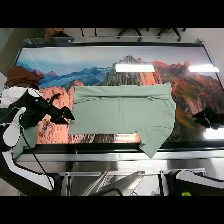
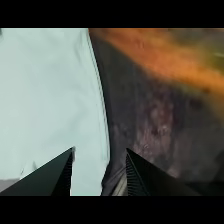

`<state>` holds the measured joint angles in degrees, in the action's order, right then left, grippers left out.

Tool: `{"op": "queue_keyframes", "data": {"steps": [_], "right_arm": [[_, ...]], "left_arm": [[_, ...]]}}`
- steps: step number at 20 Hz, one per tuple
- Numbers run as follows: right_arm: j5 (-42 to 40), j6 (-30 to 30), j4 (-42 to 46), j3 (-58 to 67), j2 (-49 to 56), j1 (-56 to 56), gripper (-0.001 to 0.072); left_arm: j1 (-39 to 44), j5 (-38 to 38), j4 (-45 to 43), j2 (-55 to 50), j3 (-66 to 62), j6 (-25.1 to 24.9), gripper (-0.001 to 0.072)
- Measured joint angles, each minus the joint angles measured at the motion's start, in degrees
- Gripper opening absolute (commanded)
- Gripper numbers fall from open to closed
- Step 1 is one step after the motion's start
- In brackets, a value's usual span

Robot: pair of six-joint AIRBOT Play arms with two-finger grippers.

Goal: Fold the shirts.

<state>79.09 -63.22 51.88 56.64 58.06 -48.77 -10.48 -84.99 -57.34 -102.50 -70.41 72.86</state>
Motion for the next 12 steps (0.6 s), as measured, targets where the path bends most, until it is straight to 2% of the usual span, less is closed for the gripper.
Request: {"op": "queue_keyframes", "data": {"steps": [1, 2, 3, 4, 12], "right_arm": [[0.04, -0.07, 0.00, -2.95, -1.33, -0.50, 0.0394], [0.00, -0.09, -0.04, -6.21, -2.62, -0.79, 0.0397], [-0.04, -0.24, -0.04, -9.07, -3.48, -0.83, 0.0456], [-0.09, -0.24, -0.13, -11.87, -4.15, -0.85, 0.0504], [-6.82, 2.82, -4.83, -25.31, -3.58, 3.19, 0.0500]], "left_arm": [[0.48, 0.96, 1.16, 0.33, 2.05, -0.85, 0.0597], [1.07, 1.68, 2.73, 0.52, 3.63, -1.75, 0.0514], [1.70, 2.71, 3.98, 0.61, 4.72, -2.73, 0.0153], [2.36, 4.66, 4.57, 0.66, 5.60, -3.65, 0.0015], [4.98, 7.30, 8.76, 0.90, 7.45, -6.51, 0.0016]]}}
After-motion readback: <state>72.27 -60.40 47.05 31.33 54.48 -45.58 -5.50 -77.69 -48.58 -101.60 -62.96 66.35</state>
